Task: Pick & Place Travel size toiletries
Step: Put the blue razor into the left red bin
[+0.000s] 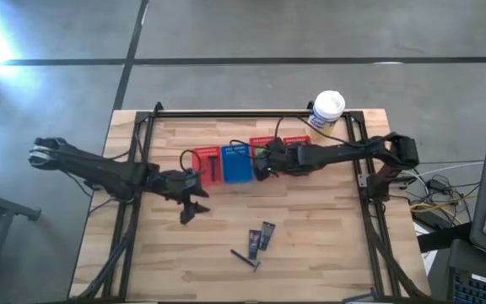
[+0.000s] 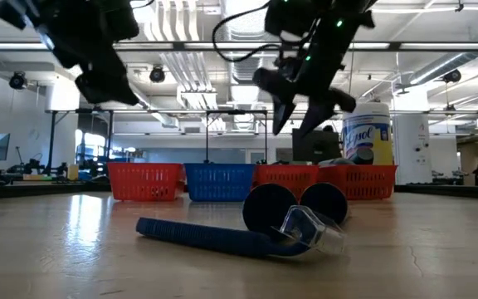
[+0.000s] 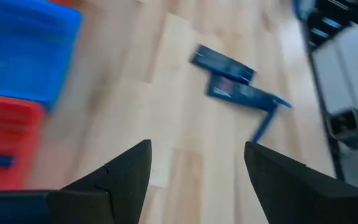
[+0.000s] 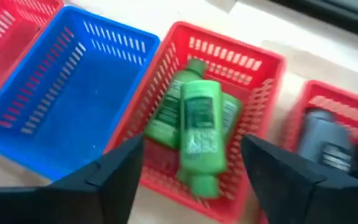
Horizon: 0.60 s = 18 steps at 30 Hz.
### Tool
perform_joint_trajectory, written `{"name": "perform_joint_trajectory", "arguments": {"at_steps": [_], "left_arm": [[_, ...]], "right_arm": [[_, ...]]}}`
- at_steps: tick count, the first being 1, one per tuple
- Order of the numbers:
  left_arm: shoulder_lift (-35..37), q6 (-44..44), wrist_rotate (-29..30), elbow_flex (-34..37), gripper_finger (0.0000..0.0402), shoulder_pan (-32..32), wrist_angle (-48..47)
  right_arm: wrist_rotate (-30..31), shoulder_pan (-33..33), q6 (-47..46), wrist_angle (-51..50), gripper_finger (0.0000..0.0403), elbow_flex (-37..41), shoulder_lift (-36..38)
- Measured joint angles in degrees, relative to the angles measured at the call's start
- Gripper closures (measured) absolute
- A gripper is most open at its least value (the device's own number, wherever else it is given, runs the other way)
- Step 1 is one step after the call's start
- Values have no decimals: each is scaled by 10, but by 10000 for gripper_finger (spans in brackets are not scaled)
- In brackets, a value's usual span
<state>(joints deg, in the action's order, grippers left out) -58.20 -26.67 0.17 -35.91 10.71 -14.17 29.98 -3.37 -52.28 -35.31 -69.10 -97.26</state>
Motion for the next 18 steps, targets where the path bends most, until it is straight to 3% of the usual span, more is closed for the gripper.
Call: {"name": "perform_joint_trajectory", "arguments": {"at_steps": [5,9,18], "left_arm": [[-63,-17,-32,27,140,2,82],[-150,-27,-33,-11,140,29,104],[-354,208,-12,-164,140,136,103]], "right_arm": [[-1,29,-30,-110,93,0,65],[-29,51,-54,-191,75,3,111],[-46,107,-12,-235,64,40,186]]}}
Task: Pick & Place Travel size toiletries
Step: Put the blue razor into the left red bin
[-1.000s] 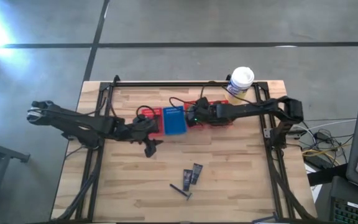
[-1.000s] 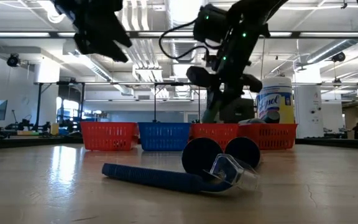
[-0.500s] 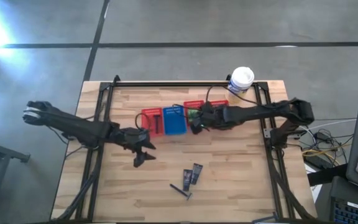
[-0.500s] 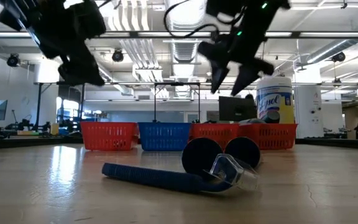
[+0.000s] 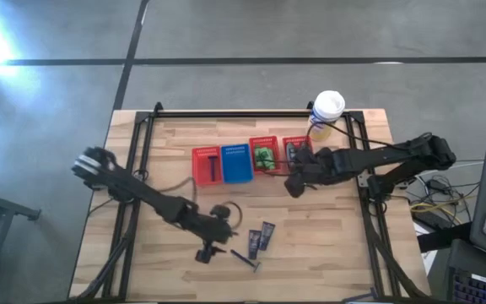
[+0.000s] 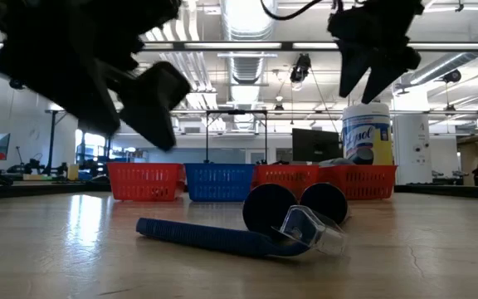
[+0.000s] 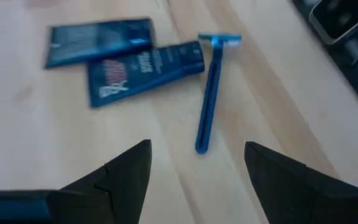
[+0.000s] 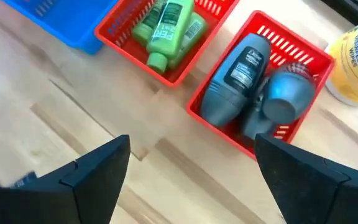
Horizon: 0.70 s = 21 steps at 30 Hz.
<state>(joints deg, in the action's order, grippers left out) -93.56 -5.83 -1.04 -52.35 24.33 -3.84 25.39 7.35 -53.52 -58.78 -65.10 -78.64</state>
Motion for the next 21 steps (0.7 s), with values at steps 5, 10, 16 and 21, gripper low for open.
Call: {"name": "perform_joint_trajectory", "arguments": {"at_steps": [5,10,16,21], "left_arm": [[-107,9,-22,-84,140,8,-9],[-185,12,-31,-163,162,2,-72],[-225,12,-51,-226,266,0,-155],[-215,-10,-43,-228,377,0,-185]], "right_arm": [[0,30,2,1,81,35,41],[2,57,-8,-1,97,72,79],[2,77,-33,-9,115,107,117],[2,79,-35,-9,128,126,139]]}}
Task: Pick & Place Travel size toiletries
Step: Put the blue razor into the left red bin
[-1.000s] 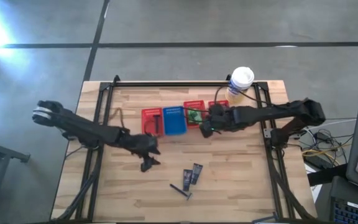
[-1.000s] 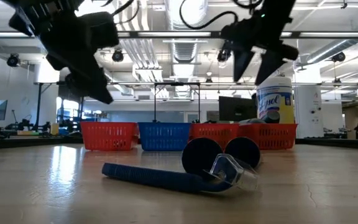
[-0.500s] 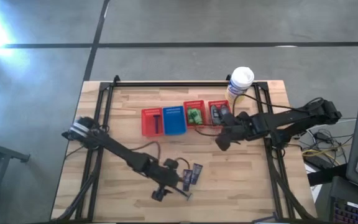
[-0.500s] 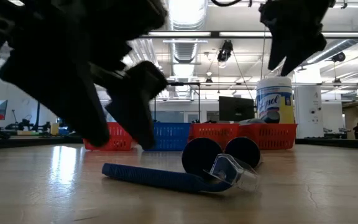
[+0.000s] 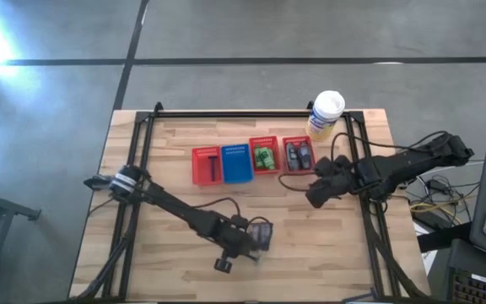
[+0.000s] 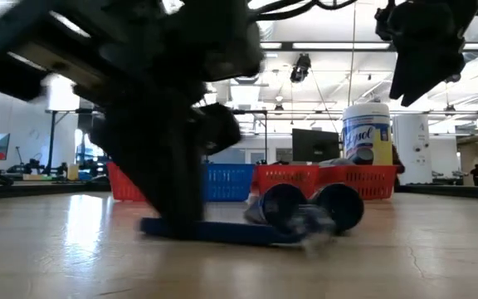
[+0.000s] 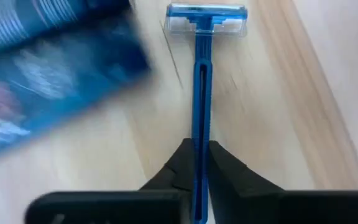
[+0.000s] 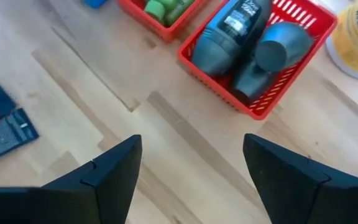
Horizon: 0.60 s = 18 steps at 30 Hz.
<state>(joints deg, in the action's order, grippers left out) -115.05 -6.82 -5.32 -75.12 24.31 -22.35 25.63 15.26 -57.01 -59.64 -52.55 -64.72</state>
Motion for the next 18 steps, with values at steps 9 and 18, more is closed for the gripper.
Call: {"name": "perform_joint_trajectory", "arguments": {"at_steps": [9,18], "left_arm": [[93,-225,82,25,382,10,-101],[301,-837,486,148,383,3,-84]], "right_arm": [[46,0,0,1,149,-8,16],[106,0,-22,6,158,-31,16]]}}
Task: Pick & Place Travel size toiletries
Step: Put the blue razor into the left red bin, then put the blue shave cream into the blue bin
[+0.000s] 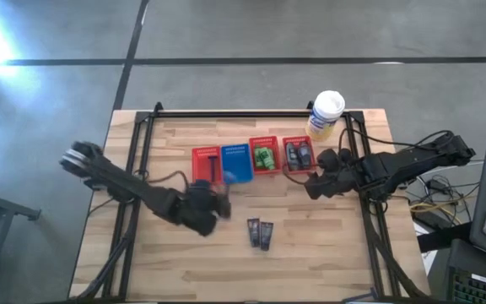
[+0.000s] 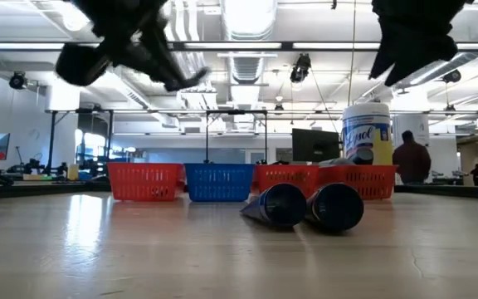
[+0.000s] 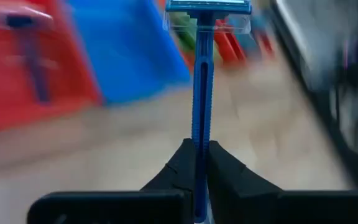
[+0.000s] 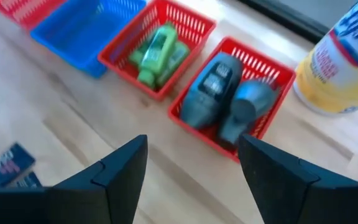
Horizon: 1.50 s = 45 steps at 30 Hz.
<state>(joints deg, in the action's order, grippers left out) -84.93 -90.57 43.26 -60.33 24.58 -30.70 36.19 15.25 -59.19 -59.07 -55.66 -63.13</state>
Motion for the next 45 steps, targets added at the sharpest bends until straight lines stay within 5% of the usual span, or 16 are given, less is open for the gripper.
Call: {"name": "perform_joint_trajectory", "arguments": {"at_steps": [3,6,16,22,35,45], "left_arm": [[37,-111,52,67,383,-30,-6],[59,-129,45,116,383,-78,-2],[78,45,-73,154,380,-227,3],[78,64,-157,194,364,-293,39],[107,134,-198,178,231,-301,31],[225,372,-208,166,212,-273,9]], "right_arm": [[19,0,-6,16,154,-2,0],[29,0,-4,38,146,-2,0],[25,0,-31,62,126,-2,-7],[-67,0,-11,105,111,0,-11],[-273,9,-92,239,53,0,-151],[-327,45,-264,245,60,-95,-328]]}}
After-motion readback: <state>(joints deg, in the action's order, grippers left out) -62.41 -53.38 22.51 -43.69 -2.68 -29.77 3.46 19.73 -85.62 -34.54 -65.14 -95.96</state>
